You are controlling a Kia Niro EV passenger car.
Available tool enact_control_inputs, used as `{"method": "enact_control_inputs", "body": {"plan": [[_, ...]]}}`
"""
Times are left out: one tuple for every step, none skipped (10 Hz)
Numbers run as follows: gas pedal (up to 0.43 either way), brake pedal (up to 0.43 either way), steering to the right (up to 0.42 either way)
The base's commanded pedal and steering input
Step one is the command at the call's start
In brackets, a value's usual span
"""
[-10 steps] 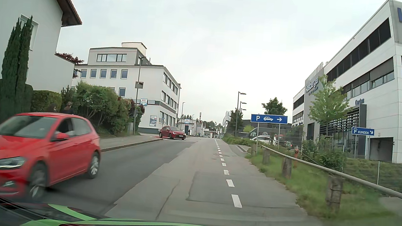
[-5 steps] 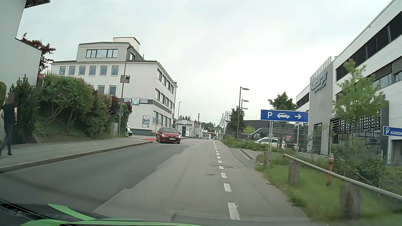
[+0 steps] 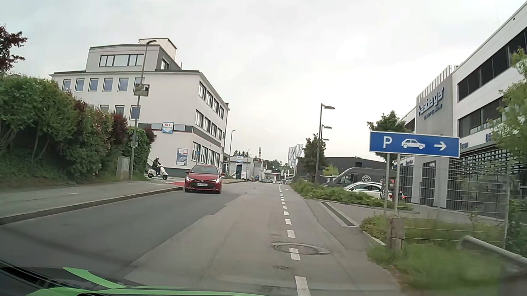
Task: Follow the waypoints while adhering to traffic rules and regulations
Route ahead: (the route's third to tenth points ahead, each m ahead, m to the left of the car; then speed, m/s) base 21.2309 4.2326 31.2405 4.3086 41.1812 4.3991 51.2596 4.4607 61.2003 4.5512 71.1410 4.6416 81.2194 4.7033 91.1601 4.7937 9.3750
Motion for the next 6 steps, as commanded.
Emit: {"method": "enact_control_inputs", "body": {"plan": [[0.098, 0.000, -0.008], [0.098, 0.000, -0.007], [0.098, 0.000, -0.007], [0.098, 0.000, -0.007], [0.098, 0.000, -0.007], [0.098, 0.000, -0.007]]}}
